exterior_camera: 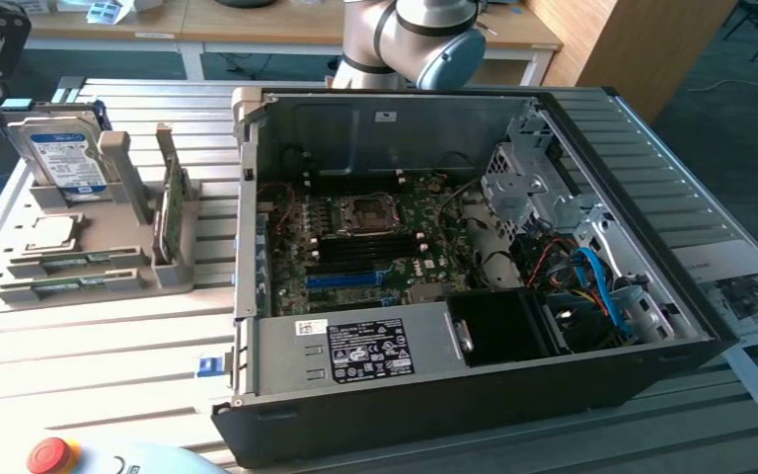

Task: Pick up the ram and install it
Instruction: 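Pick up the ram and move it above insertion slot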

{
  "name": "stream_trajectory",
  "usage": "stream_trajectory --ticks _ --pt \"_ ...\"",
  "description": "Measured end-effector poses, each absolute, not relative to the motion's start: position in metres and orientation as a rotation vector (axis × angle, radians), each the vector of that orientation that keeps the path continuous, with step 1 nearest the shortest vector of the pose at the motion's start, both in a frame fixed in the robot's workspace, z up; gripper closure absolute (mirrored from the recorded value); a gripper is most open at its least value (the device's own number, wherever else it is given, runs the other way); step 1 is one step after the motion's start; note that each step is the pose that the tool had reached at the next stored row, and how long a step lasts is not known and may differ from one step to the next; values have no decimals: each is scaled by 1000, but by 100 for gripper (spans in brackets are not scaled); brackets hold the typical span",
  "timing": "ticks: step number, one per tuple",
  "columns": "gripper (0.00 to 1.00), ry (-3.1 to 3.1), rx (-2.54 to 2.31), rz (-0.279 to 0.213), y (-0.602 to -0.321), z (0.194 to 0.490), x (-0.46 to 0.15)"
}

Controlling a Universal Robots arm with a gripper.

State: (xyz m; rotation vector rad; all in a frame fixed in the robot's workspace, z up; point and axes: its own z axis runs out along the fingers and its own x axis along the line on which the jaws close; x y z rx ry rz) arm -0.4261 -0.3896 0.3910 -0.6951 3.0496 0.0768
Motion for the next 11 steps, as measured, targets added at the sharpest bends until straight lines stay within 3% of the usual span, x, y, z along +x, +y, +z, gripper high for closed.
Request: stream_trajectory --ticks 11 --pt "90 2997 -907 78 -391 391 -426"
